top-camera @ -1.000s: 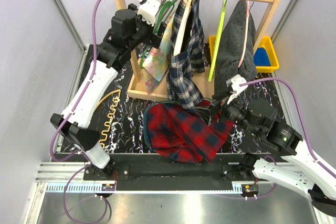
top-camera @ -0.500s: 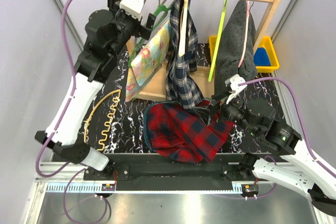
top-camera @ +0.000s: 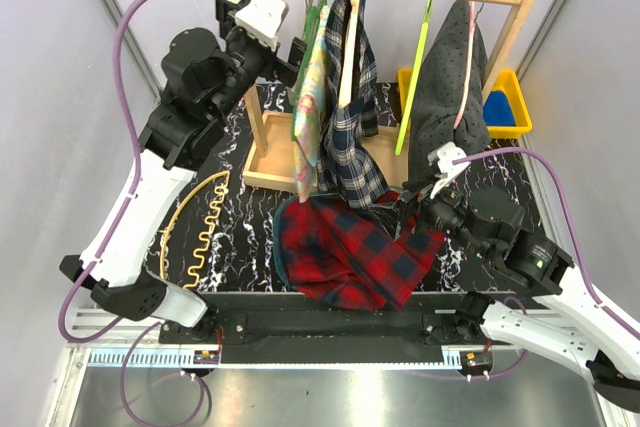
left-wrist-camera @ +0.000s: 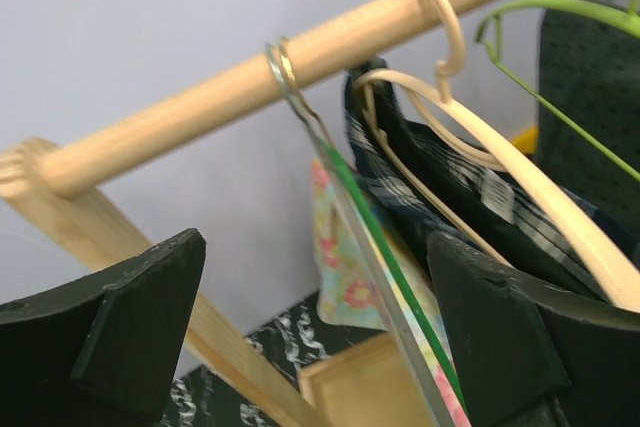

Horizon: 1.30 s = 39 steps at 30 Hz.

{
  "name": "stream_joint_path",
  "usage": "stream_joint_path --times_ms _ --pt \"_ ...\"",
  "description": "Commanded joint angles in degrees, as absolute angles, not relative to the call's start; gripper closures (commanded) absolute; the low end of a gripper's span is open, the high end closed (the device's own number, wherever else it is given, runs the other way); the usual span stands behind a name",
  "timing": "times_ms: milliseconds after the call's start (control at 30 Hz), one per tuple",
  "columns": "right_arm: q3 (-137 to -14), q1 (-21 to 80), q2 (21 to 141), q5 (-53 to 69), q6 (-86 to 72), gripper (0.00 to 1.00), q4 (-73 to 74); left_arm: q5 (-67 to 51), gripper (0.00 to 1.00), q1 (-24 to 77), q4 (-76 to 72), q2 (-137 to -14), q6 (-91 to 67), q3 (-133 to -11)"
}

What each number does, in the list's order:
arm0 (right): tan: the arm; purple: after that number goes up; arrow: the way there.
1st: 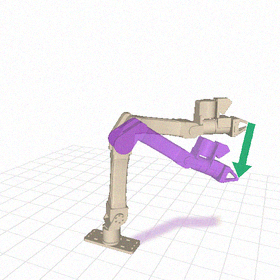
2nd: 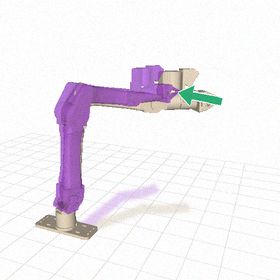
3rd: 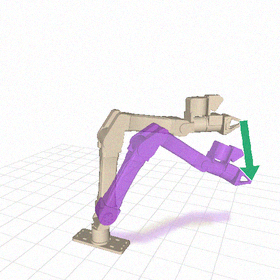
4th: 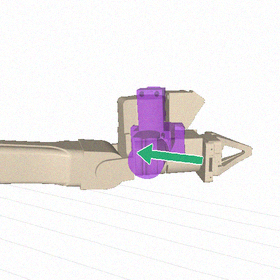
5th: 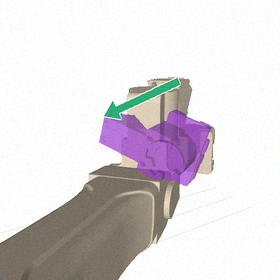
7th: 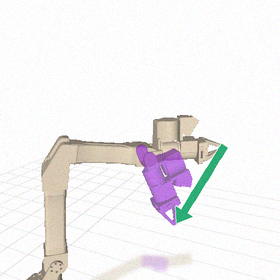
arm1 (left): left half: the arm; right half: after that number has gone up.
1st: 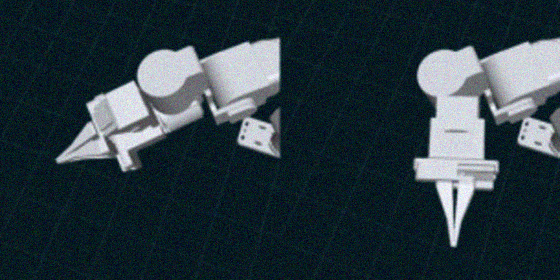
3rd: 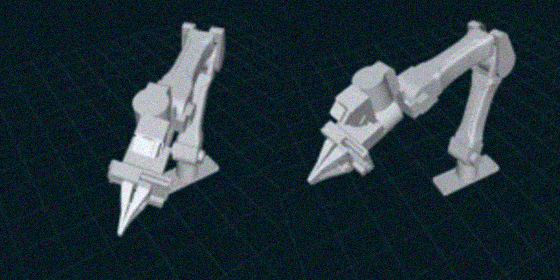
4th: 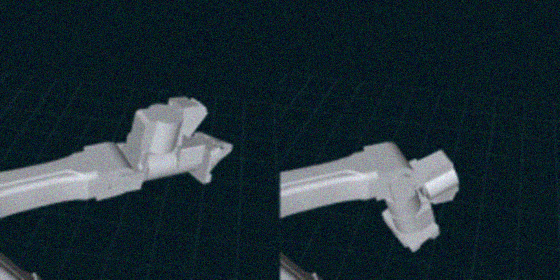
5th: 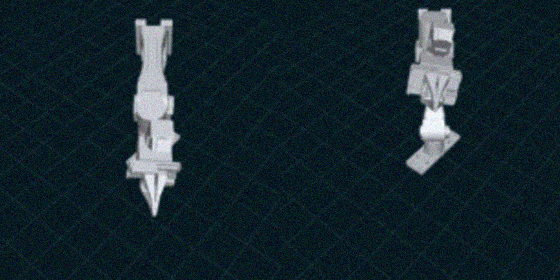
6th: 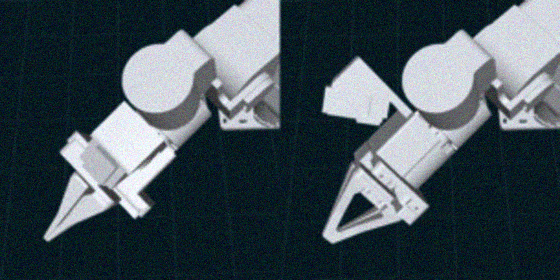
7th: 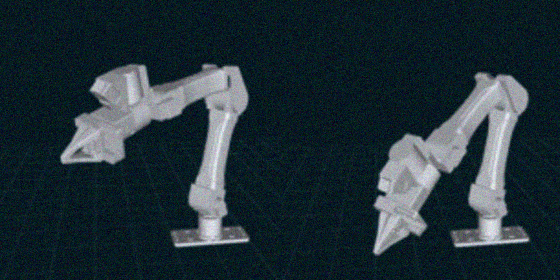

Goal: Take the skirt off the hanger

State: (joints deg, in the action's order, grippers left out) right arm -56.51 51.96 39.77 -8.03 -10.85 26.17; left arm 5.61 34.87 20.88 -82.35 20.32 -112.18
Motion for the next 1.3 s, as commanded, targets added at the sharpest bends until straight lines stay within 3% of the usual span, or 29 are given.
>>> stream_joint_path --times_ms 0,267,633,867,1267 --pt "-56.16 51.86 39.2 -9.14 -10.98 0.0 23.91 -1.39 0.01 35.16 24.69 -83.85 12.34 -114.35" --pt "-55.29 51.86 38.23 -9.4 -11.95 0.01 24.0 -15.1 0.01 35.16 27.42 -85.16 1.41 -117.94" --pt "-54.76 51.86 38.06 -8.96 -12.74 0.0 23.99 -14.32 0.01 34.72 25.41 -87.98 0.27 -131.83" --pt "-54.58 51.86 38.14 -8.88 -13.09 0.0 23.73 -23.64 0.01 34.72 27.59 -88.24 -9.56 -122.44" --pt "-53.0 51.94 35.33 -10.02 -15.03 0.0 24.35 -20.57 0.01 28.75 29.44 -88.07 -6.51 -117.07"
